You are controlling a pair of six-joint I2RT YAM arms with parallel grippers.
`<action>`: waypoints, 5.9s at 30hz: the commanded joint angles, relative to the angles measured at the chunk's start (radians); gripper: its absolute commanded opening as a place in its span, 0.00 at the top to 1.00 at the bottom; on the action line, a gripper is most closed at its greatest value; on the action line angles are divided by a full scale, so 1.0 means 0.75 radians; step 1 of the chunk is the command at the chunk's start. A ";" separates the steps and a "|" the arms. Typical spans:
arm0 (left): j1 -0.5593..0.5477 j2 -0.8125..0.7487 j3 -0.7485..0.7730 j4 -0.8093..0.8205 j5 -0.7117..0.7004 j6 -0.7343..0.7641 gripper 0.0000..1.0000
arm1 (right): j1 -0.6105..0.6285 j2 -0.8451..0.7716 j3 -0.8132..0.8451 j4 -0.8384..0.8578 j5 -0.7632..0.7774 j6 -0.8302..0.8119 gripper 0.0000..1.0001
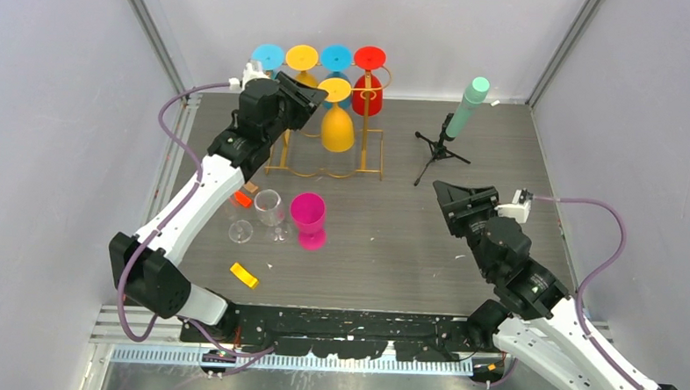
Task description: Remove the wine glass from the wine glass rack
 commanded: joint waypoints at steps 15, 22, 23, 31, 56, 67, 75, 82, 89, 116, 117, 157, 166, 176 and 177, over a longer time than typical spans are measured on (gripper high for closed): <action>-0.020 0.059 0.086 0.031 -0.141 -0.176 0.70 | 0.003 -0.061 -0.008 0.001 0.144 0.014 0.45; -0.022 0.081 0.089 0.062 -0.119 -0.210 0.74 | 0.003 -0.091 -0.010 -0.023 0.168 0.012 0.45; -0.022 0.084 0.091 0.066 -0.114 -0.215 0.75 | 0.003 -0.091 -0.009 -0.022 0.168 0.009 0.45; -0.022 0.064 0.074 0.101 -0.106 -0.203 1.00 | 0.003 -0.088 -0.006 -0.024 0.166 0.006 0.46; -0.043 -0.143 -0.163 0.326 -0.002 -0.299 1.00 | 0.003 -0.015 0.026 0.022 0.093 -0.041 0.32; -0.073 -0.414 -0.409 0.386 0.165 -0.462 1.00 | 0.002 0.081 -0.061 0.429 -0.236 -0.145 0.20; -0.075 -0.630 -0.554 0.408 0.321 -0.685 1.00 | 0.003 0.308 -0.069 0.749 -0.523 -0.099 0.16; -0.075 -0.706 -0.578 0.482 0.437 -0.862 1.00 | 0.036 0.455 -0.046 1.056 -0.737 -0.045 0.14; -0.075 -0.720 -0.566 0.518 0.502 -0.938 1.00 | 0.142 0.499 -0.055 1.392 -0.738 -0.060 0.15; -0.047 -0.879 -0.470 0.134 0.421 -0.052 0.13 | 0.171 0.345 0.091 0.992 -0.513 -0.358 1.00; -0.047 -0.902 -0.454 0.045 0.387 0.036 0.09 | 0.171 0.325 0.108 0.871 -0.480 -0.388 1.00; -0.047 -1.038 -0.276 -0.631 0.087 1.326 0.00 | 0.427 1.733 1.445 -1.097 -0.468 -1.003 0.99; -0.047 -1.039 -0.281 -0.623 0.088 1.322 0.00 | 0.429 1.778 1.474 -1.088 -0.534 -1.025 0.94; -0.047 -1.026 -0.258 -0.635 0.088 1.318 0.00 | 0.428 1.806 1.521 -1.085 -0.455 -1.041 0.77; -0.047 -1.025 -0.253 -0.636 0.088 1.316 0.00 | 0.428 1.799 1.520 -1.076 -0.451 -1.041 0.75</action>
